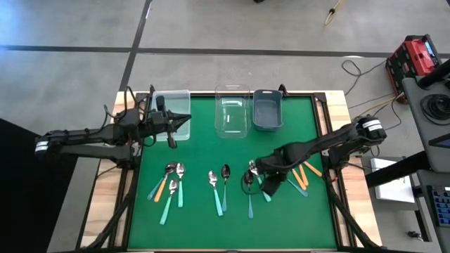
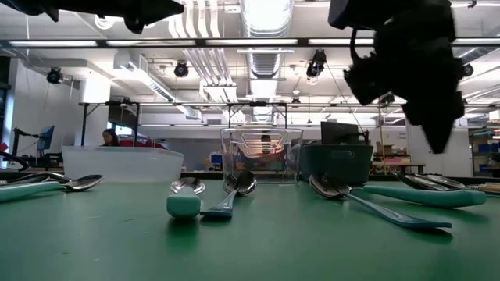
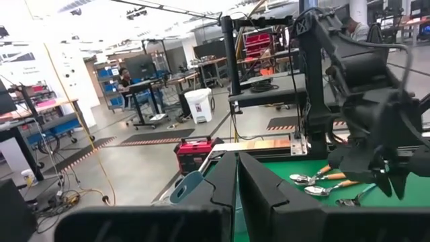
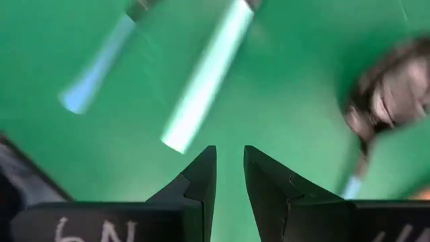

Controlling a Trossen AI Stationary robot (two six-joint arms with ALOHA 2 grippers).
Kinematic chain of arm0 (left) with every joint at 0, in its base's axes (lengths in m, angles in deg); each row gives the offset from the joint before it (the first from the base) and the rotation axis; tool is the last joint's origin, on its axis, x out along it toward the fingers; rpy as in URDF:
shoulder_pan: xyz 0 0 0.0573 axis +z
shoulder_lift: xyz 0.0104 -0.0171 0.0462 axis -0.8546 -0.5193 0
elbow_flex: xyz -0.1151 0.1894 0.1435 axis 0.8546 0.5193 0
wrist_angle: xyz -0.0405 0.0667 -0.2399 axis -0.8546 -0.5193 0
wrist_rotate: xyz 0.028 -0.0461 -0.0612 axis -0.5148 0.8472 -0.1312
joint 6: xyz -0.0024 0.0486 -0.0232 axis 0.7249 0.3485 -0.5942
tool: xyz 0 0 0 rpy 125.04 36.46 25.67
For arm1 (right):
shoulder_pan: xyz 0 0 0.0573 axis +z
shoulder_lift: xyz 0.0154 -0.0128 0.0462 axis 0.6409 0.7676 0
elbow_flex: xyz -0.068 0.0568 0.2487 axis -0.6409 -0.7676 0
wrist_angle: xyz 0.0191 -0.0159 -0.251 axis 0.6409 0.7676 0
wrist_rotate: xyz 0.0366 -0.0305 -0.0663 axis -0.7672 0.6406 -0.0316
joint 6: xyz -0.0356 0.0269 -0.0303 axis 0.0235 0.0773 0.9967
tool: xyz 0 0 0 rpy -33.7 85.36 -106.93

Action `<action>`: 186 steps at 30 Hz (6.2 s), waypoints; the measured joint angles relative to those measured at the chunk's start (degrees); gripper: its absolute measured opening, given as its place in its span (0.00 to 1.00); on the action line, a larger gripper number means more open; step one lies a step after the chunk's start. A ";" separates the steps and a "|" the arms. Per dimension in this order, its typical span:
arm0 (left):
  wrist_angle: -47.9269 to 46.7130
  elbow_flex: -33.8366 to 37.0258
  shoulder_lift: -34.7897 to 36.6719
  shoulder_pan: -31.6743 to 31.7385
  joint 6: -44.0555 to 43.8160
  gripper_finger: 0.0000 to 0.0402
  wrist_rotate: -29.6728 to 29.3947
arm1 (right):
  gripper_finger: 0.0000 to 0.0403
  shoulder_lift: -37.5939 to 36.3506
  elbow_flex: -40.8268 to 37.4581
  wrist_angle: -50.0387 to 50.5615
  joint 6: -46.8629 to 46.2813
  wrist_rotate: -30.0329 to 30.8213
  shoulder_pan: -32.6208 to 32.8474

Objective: Sort silverware by color (type)
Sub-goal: Put the blue spoon into the transparent bin

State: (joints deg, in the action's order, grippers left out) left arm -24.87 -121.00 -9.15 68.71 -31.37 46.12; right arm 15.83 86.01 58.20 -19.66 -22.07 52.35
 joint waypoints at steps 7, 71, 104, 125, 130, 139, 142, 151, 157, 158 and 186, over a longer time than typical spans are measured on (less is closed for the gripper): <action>0.40 -0.07 -0.27 0.00 0.00 0.00 0.00 | 0.17 1.20 2.45 14.44 -0.16 6.59 3.84; 0.53 -0.08 -0.45 0.00 1.03 0.00 -0.04 | 0.03 0.17 -12.58 -4.78 6.54 17.22 5.22; 4.16 -0.09 -0.34 -0.02 -1.62 0.00 0.07 | 0.03 -2.88 -6.11 -63.31 41.27 44.96 0.79; 2.68 5.20 15.71 -0.07 -2.84 0.00 0.11 | 0.03 4.14 13.46 -62.62 51.92 42.85 -17.69; 2.45 5.29 16.05 -0.07 -3.23 0.00 0.13 | 0.03 8.50 23.17 -55.57 50.49 42.91 -21.49; 2.44 5.29 15.69 -0.07 -3.10 0.00 0.13 | 0.03 16.19 35.75 -47.97 50.66 42.86 -24.68; 2.46 5.29 15.76 -0.07 -3.10 0.00 0.13 | 0.03 17.63 37.54 -47.96 50.79 42.84 -25.04; 2.81 5.29 15.09 -0.07 -2.62 0.00 0.13 | 0.03 18.91 39.05 -44.51 43.54 43.45 -27.17; 4.05 5.29 14.11 -0.07 -2.62 0.00 0.11 | 0.03 20.19 38.94 -37.66 33.59 43.40 -29.87; 4.21 5.29 13.95 -0.07 -2.62 0.00 0.11 | 0.03 20.62 38.94 -36.93 33.01 43.47 -30.16; 4.53 5.29 13.53 -0.06 -1.75 0.00 0.09 | 0.03 26.42 38.91 -21.11 21.00 34.10 -34.51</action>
State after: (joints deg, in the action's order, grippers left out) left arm -20.34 -115.71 4.38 68.66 -33.12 46.21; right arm 42.26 124.92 37.09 1.34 12.04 17.84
